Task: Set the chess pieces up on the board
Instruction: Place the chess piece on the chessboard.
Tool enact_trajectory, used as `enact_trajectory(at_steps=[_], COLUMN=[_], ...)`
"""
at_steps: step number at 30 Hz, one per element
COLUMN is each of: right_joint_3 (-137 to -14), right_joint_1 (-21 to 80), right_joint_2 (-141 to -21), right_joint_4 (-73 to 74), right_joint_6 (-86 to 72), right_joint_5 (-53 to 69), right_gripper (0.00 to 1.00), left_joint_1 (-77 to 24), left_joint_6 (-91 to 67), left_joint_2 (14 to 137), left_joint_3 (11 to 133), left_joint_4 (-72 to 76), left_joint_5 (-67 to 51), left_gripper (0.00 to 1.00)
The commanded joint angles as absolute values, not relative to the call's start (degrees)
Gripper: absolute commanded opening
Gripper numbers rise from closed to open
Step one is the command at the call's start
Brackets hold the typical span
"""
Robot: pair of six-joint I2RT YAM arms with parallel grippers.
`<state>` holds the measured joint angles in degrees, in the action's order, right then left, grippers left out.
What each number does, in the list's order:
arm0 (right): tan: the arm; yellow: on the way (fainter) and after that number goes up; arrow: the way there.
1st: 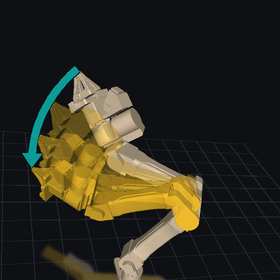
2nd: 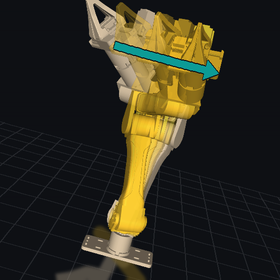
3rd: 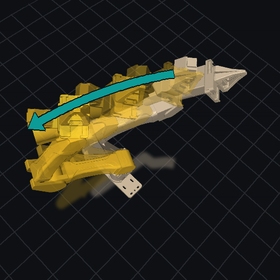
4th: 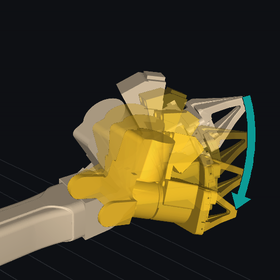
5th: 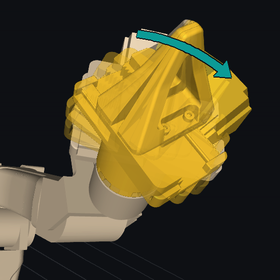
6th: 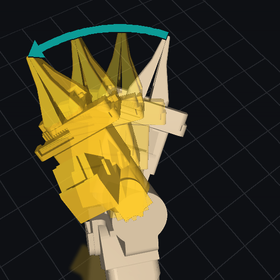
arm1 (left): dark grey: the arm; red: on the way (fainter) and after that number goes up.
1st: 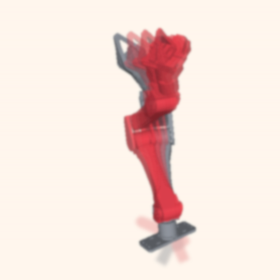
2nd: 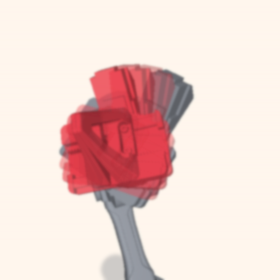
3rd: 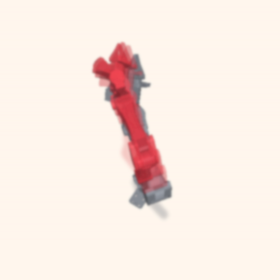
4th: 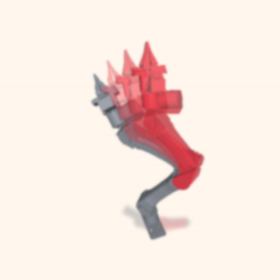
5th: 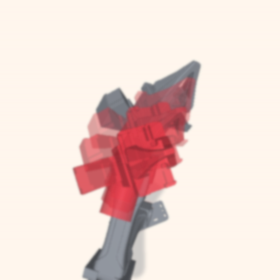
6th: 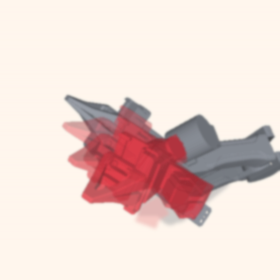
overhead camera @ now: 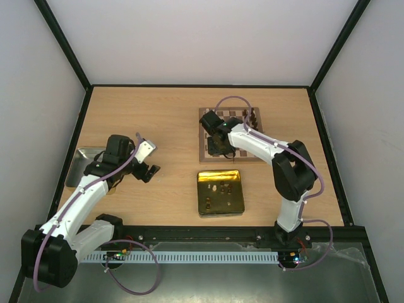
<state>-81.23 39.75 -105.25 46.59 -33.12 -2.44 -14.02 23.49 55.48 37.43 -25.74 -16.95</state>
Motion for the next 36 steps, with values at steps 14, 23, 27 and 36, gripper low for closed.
enact_trajectory(at_steps=[14,23,27,36], right_joint_3=[-87.4,-89.3,-89.4,-89.7], right_joint_1=[36.3,35.6,35.5,35.4], right_joint_2=[-111.4,-113.3,-114.0,-115.2], right_joint_4=[44.7,45.1,45.0,44.7], right_joint_6=[-31.6,-31.1,-31.0,-30.9], right_joint_5=[-0.4,-0.1,0.3,0.6], right_gripper=[0.08,0.08,0.08,0.08], left_joint_1=[-14.8,-15.3,-15.4,-15.6], left_joint_6=[23.1,23.0,23.1,23.0], left_joint_2=[53.9,54.7,54.8,54.9], left_joint_3=[36.4,36.4,36.4,36.4], left_joint_4=[-25.1,-25.2,-25.1,-25.0], left_joint_5=[-17.8,-17.5,-17.4,-17.4], left_gripper=[0.99,0.99,0.99,0.99])
